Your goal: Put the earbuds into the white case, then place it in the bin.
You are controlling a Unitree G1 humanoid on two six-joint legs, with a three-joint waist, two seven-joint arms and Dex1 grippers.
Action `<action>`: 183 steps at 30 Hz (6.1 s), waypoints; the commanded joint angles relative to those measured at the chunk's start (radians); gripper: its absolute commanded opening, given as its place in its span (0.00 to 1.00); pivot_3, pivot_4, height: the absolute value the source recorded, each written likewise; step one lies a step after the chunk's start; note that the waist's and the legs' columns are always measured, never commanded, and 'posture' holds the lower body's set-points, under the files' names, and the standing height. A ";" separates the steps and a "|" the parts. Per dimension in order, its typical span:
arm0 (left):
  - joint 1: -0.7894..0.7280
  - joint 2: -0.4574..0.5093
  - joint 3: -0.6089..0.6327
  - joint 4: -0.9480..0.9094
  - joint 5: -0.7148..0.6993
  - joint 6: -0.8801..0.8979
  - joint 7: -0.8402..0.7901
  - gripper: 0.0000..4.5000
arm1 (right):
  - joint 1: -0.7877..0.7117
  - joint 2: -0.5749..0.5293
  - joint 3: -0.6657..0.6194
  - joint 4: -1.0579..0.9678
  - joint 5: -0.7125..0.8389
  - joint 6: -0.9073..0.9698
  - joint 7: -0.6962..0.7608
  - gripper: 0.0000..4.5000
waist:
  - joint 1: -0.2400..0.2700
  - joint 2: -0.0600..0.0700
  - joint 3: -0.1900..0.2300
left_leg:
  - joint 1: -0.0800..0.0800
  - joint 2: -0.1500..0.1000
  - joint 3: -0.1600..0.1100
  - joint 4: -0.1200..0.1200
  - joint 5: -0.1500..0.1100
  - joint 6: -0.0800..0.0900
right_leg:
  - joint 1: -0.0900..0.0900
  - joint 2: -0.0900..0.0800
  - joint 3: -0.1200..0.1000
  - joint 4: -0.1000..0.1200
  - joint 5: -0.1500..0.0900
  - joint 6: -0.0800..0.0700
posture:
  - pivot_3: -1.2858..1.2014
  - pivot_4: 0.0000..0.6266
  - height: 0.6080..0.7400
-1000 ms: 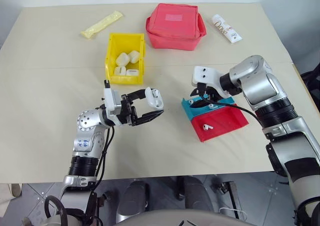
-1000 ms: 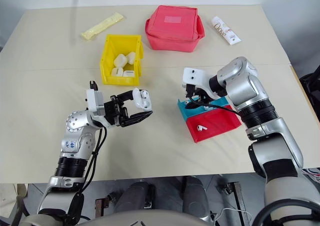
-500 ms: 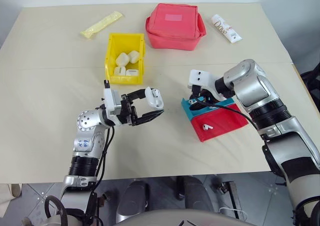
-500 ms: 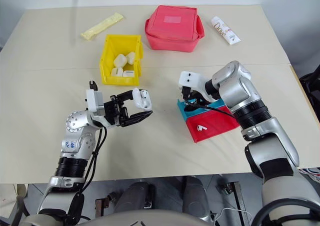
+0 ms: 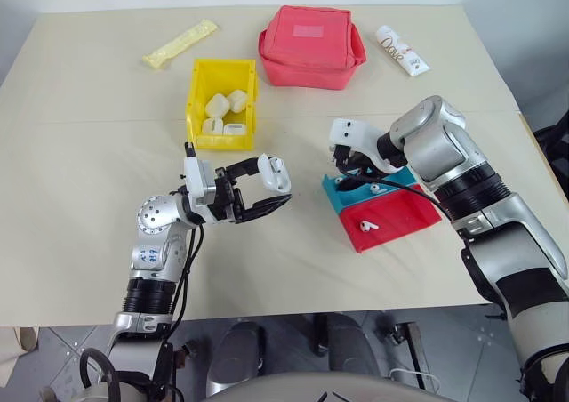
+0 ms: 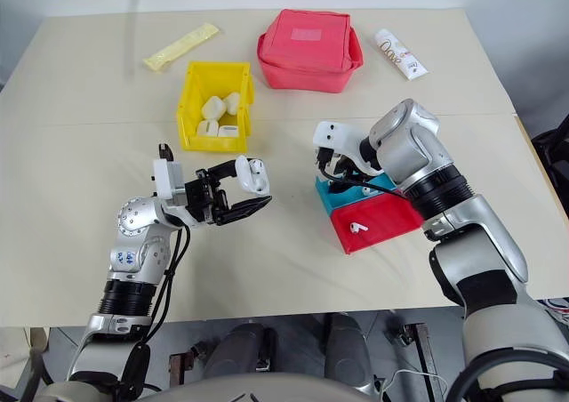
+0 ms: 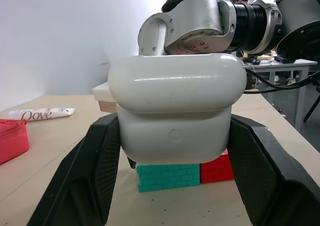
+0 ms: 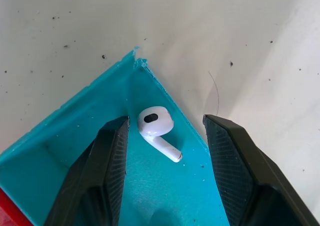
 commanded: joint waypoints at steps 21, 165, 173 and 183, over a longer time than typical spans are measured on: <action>0.005 -0.014 -0.003 -0.003 0.005 -0.029 0.008 0.62 | -0.105 0.069 0.087 0.058 -0.003 0.265 -0.022 0.54 | -0.001 0.000 0.000 | 0.000 0.000 0.000 0.000 0.000 0.000 | 0.000 0.000 0.000 0.001 0.000 0.000 | 0.52 0.24 1.00; -0.225 -0.030 -0.119 0.154 0.167 0.026 -0.084 0.62 | 0.626 -0.453 -0.735 -0.997 1.619 0.351 -0.985 0.41 | 0.032 -0.001 0.000 | -0.005 0.003 -0.001 -0.002 -0.003 0.006 | 0.000 -0.005 0.007 -0.014 0.003 -0.002 | 0.52 0.24 1.00; -0.293 0.014 -0.188 0.146 0.298 0.034 -0.002 0.62 | 0.247 -0.345 -0.498 -0.975 1.549 0.449 -1.090 0.01 | 0.028 -0.001 0.000 | -0.007 0.005 -0.002 -0.002 -0.003 0.004 | -0.003 -0.005 0.008 -0.013 0.003 -0.003 | 0.52 0.24 1.00; -0.340 0.021 -0.213 0.153 0.317 0.049 0.005 0.62 | 0.104 -0.231 -0.206 -0.903 1.182 0.466 -0.960 0.01 | 0.029 -0.003 -0.001 | -0.018 0.000 -0.001 -0.001 0.004 0.006 | -0.014 -0.002 0.001 -0.007 0.008 -0.008 | 0.52 0.24 1.00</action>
